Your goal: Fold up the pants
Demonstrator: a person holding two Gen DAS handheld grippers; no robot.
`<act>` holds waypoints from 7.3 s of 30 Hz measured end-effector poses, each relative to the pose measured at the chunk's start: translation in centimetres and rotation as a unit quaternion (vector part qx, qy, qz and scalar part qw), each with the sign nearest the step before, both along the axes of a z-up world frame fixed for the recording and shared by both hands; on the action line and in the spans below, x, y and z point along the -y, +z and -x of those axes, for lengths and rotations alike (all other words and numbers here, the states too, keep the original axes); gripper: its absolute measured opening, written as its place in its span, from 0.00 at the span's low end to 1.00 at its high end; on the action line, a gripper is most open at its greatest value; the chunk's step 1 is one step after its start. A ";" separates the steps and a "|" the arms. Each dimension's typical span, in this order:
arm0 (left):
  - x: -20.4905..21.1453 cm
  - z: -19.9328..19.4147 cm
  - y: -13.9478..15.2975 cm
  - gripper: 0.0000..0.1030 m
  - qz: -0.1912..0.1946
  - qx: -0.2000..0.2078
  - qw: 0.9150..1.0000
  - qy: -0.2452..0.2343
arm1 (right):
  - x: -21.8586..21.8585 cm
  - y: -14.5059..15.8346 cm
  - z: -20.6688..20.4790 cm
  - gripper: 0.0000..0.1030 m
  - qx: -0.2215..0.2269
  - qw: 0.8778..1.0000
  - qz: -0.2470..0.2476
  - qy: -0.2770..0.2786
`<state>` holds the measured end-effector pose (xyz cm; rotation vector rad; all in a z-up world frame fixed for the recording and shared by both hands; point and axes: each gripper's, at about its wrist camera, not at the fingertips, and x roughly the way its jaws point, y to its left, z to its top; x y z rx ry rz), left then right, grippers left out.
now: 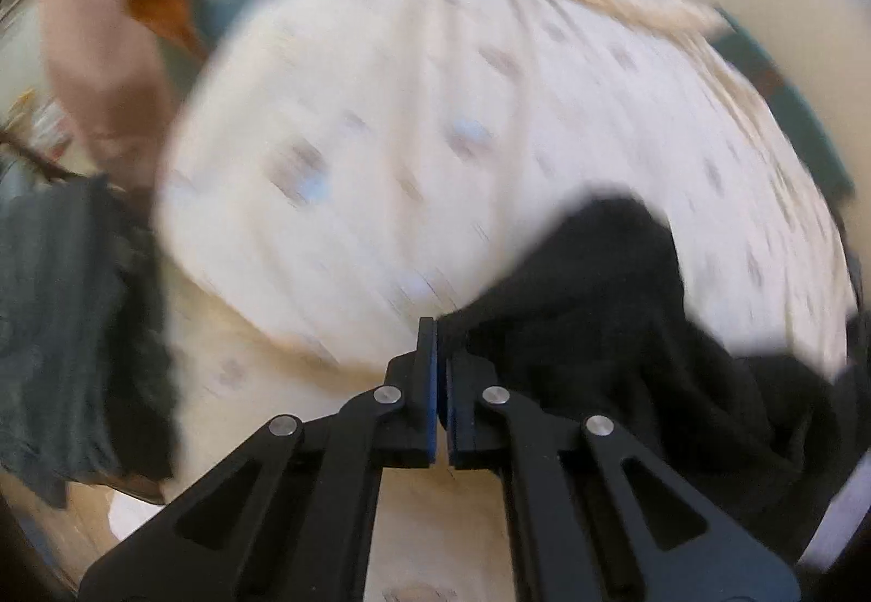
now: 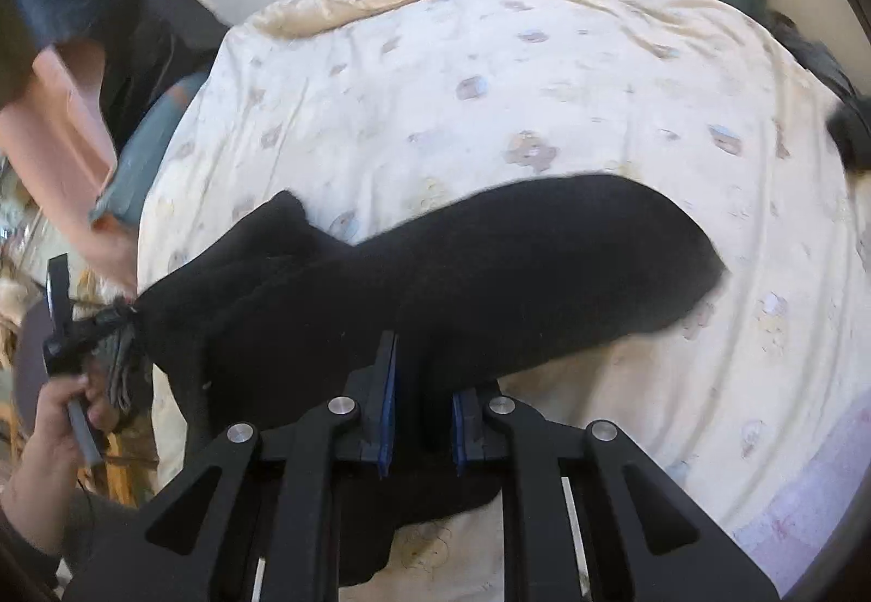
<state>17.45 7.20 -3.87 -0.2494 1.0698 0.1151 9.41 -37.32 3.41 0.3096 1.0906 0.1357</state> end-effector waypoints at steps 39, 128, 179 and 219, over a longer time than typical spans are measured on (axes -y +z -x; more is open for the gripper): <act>-2.6 8.5 -0.1 0.73 -0.046 0.031 0.998 -0.040 | -10.0 0.1 3.7 0.73 -0.073 0.984 -0.082 0.142; -1.5 -13.8 17.3 0.06 -0.170 0.250 0.942 -0.144 | -10.5 11.6 -24.6 0.02 0.278 0.908 0.287 0.128; 2.1 -10.5 1.2 1.00 -0.082 0.013 0.994 -0.077 | -14.2 -1.9 -24.7 0.94 0.046 0.978 0.171 0.114; 9.7 4.3 -7.6 0.02 0.067 -0.042 0.995 -0.065 | -4.5 -8.0 0.9 0.94 -0.010 1.000 -0.022 -0.015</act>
